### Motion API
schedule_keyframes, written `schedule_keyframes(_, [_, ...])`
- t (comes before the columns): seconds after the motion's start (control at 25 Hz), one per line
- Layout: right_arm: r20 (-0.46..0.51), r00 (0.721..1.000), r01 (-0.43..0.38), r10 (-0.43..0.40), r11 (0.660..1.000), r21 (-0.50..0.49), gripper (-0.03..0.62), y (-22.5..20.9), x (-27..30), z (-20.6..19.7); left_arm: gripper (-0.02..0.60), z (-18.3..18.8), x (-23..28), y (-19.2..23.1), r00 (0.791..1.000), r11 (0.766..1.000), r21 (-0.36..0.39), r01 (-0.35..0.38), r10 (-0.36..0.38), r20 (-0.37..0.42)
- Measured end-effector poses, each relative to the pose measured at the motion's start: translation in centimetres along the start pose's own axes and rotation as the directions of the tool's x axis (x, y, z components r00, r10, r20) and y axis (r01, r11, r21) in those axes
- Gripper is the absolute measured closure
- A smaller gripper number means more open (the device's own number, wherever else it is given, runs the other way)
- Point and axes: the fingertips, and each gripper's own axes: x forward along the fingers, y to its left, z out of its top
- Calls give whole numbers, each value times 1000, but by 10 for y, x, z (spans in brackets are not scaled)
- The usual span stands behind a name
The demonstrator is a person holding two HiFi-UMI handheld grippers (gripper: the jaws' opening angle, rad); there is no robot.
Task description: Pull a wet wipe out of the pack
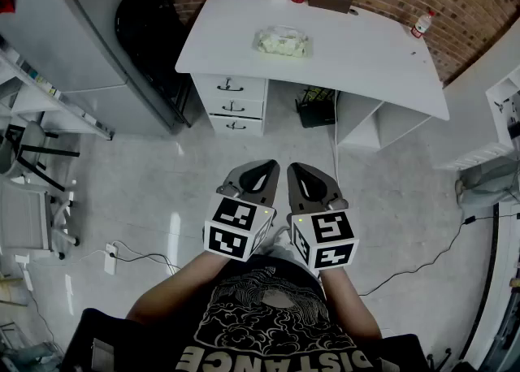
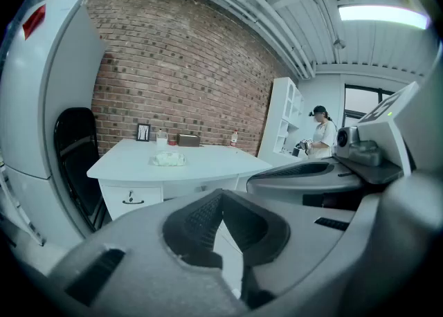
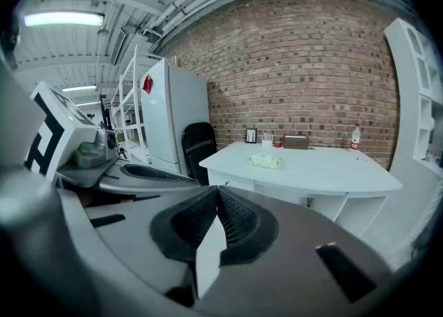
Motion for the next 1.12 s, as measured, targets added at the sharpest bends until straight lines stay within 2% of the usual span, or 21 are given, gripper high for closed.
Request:
schedule_keyframes(0.44, [-20, 1000, 19, -19, 1000, 0, 574, 10, 13, 1, 569, 4, -1, 12, 999, 999, -5, 32, -32, -1])
schedule_keyframes(0.88, [-28, 1000, 11, -11, 1000, 17, 574, -27, 28, 21, 569, 30, 33, 16, 999, 1000, -7, 15, -15, -29])
schedule_keyframes(1.12, [-15, 1000, -7, 7, 1000, 15, 574, -48, 62, 21, 569, 32, 67, 35, 1000, 1000, 3, -3, 3, -25])
